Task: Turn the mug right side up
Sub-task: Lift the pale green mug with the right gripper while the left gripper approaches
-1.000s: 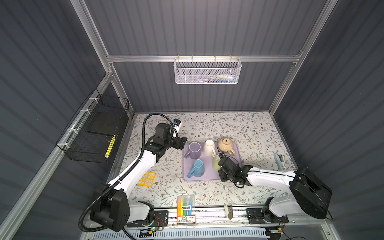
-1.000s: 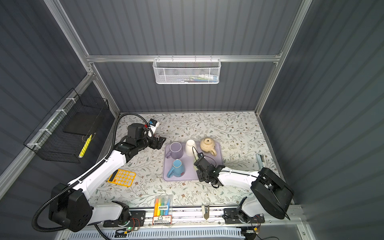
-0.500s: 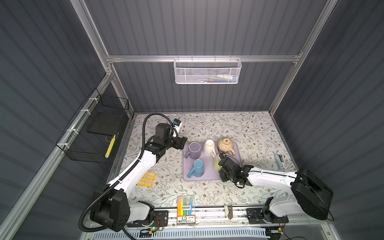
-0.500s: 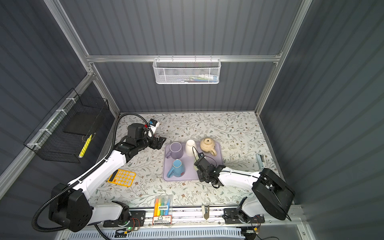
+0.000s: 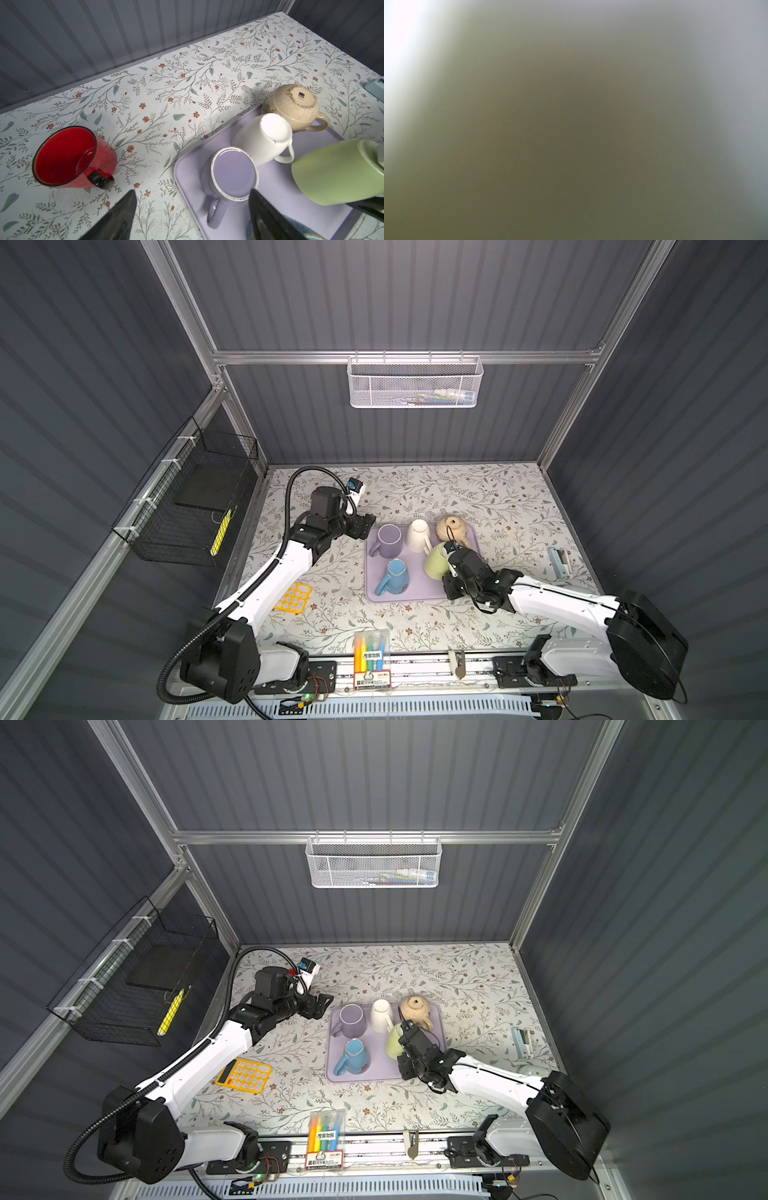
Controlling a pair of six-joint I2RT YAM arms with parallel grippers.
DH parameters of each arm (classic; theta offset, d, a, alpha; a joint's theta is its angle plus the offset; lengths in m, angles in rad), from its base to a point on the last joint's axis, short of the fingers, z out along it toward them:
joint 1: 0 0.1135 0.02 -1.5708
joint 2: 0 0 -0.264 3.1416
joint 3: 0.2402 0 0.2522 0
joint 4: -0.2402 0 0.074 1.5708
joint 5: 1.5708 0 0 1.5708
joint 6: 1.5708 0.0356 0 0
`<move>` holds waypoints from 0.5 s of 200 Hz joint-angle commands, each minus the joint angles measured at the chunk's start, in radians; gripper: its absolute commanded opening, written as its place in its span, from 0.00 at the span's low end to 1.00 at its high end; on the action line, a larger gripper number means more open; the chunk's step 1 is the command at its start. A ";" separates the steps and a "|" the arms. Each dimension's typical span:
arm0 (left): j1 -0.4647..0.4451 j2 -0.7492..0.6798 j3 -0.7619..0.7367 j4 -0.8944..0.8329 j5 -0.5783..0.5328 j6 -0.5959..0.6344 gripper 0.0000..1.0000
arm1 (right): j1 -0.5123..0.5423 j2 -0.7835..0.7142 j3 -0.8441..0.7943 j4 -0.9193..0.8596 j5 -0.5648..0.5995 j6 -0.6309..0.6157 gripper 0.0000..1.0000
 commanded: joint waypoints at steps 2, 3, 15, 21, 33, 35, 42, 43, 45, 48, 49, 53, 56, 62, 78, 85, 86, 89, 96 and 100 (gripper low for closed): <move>-0.001 -0.006 0.040 -0.008 0.081 -0.026 0.84 | -0.037 -0.065 0.003 0.067 -0.037 -0.027 0.00; -0.001 -0.007 0.040 -0.007 0.083 -0.025 0.84 | -0.039 -0.067 0.003 0.067 -0.039 -0.028 0.00; -0.002 -0.009 0.038 0.005 0.111 -0.044 0.84 | -0.061 -0.094 0.004 0.066 -0.050 -0.033 0.00; -0.004 -0.012 0.035 0.012 0.120 -0.053 0.84 | -0.072 -0.108 0.005 0.064 -0.056 -0.033 0.00; -0.008 -0.017 0.032 0.027 0.135 -0.070 0.83 | -0.096 -0.128 0.006 0.064 -0.071 -0.038 0.00; -0.009 -0.017 0.031 0.029 0.137 -0.073 0.83 | -0.099 -0.129 0.008 0.064 -0.075 -0.038 0.00; -0.013 -0.018 0.031 0.035 0.138 -0.082 0.83 | -0.111 -0.167 0.009 0.066 -0.087 -0.041 0.00; -0.014 -0.018 0.032 0.035 0.138 -0.083 0.83 | -0.113 -0.169 0.009 0.067 -0.088 -0.041 0.00; -0.014 -0.019 0.032 0.035 0.139 -0.085 0.83 | -0.117 -0.174 0.011 0.067 -0.090 -0.041 0.00; -0.017 -0.019 0.032 0.036 0.140 -0.087 0.83 | -0.122 -0.179 0.011 0.068 -0.095 -0.043 0.00; -0.017 -0.019 0.033 0.036 0.141 -0.088 0.83 | -0.125 -0.181 0.011 0.068 -0.097 -0.044 0.00; -0.021 -0.019 0.035 0.036 0.144 -0.090 0.83 | -0.131 -0.188 0.012 0.069 -0.103 -0.045 0.00; -0.024 -0.017 0.038 0.036 0.145 -0.092 0.83 | -0.137 -0.192 0.014 0.070 -0.109 -0.046 0.00; -0.030 -0.016 0.043 0.035 0.146 -0.097 0.83 | -0.148 -0.202 0.017 0.072 -0.120 -0.049 0.00; -0.056 -0.011 0.056 0.032 0.146 -0.104 0.83 | -0.183 -0.218 0.028 0.077 -0.158 -0.050 0.00; -0.068 -0.009 0.057 0.036 0.146 -0.109 0.83 | -0.196 -0.222 0.030 0.083 -0.175 -0.049 0.00; -0.070 -0.009 0.057 0.036 0.146 -0.110 0.83 | -0.197 -0.224 0.032 0.084 -0.178 -0.049 0.00; -0.076 -0.009 0.057 0.038 0.147 -0.113 0.82 | -0.205 -0.225 0.033 0.087 -0.187 -0.050 0.00; -0.089 -0.007 0.056 0.045 0.152 -0.119 0.82 | -0.221 -0.229 0.038 0.094 -0.209 -0.049 0.00; -0.094 -0.006 0.058 0.048 0.154 -0.123 0.81 | -0.231 -0.229 0.039 0.099 -0.221 -0.047 0.00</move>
